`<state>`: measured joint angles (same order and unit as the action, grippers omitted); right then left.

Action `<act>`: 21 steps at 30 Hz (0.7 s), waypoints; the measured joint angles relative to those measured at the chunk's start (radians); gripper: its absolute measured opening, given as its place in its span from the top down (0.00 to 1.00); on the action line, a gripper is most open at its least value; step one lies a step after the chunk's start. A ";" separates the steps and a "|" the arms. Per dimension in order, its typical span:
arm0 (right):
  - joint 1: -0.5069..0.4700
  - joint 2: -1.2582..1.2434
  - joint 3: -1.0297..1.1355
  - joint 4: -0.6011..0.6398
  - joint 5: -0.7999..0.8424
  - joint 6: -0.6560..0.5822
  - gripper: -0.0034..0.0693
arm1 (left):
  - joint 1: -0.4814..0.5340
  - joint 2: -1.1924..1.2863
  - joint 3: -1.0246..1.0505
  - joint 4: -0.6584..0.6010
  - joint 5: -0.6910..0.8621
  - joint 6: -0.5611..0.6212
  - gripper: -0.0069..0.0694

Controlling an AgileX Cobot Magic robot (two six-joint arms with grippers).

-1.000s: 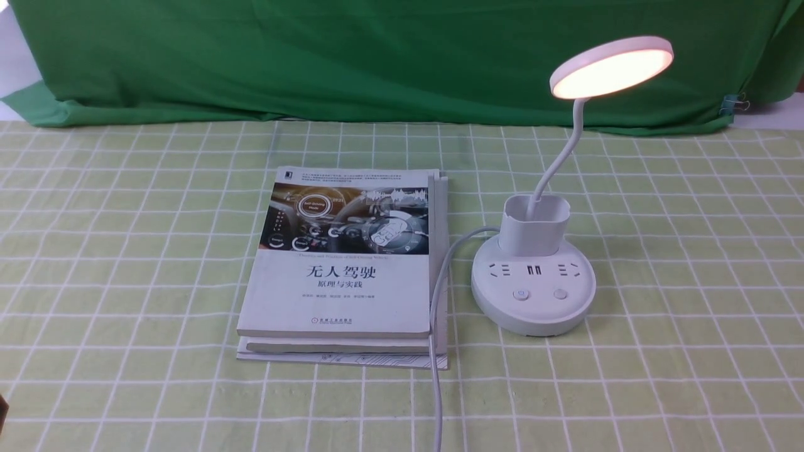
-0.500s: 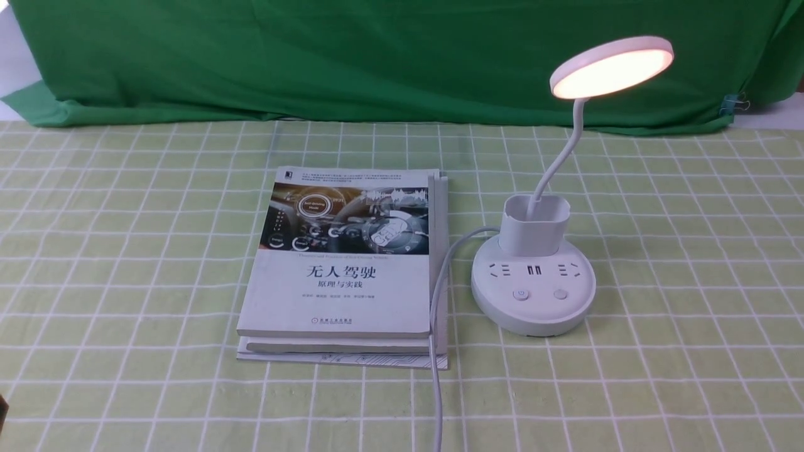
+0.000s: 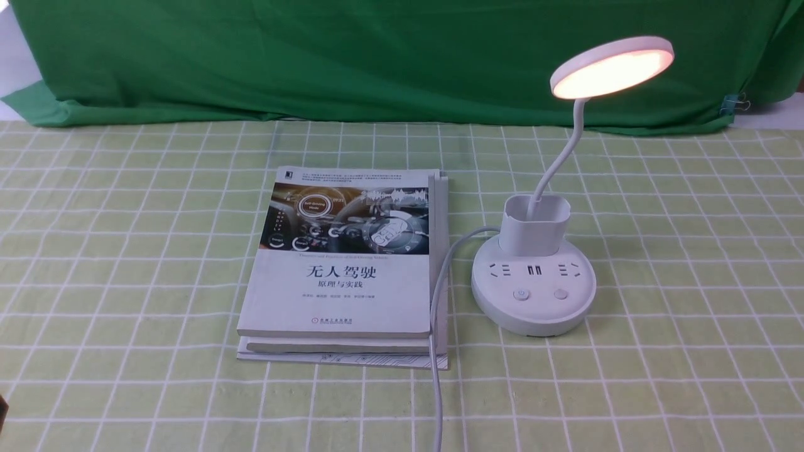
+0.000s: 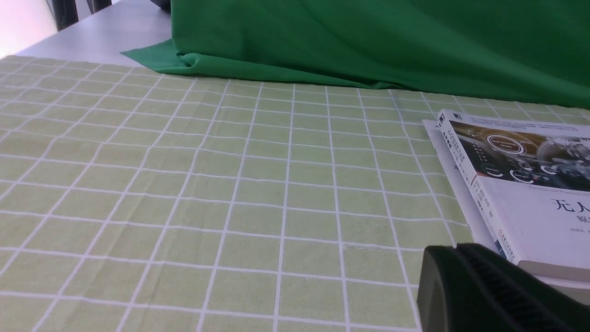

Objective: Turn on the table lamp on the green coffee tablecloth with your hand.

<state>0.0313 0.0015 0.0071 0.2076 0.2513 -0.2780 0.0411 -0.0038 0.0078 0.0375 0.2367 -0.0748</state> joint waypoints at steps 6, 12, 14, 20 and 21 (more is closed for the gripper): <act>0.000 0.000 0.000 0.000 0.000 -0.001 0.82 | 0.000 0.000 0.000 0.000 0.000 0.000 0.91; 0.000 0.000 0.000 0.000 0.000 -0.001 0.78 | 0.000 0.000 0.000 0.000 0.000 0.000 0.91; 0.000 0.000 0.000 0.000 0.000 -0.001 0.77 | 0.000 0.000 0.000 0.000 0.000 0.000 0.91; 0.000 0.000 0.000 0.000 0.000 -0.001 0.76 | 0.000 0.000 0.000 0.000 0.000 0.000 0.91; 0.000 0.000 0.000 0.000 0.000 -0.001 0.76 | 0.000 0.000 0.000 0.000 0.000 0.000 0.91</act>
<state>0.0313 0.0015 0.0071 0.2076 0.2513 -0.2790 0.0411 -0.0038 0.0078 0.0375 0.2367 -0.0748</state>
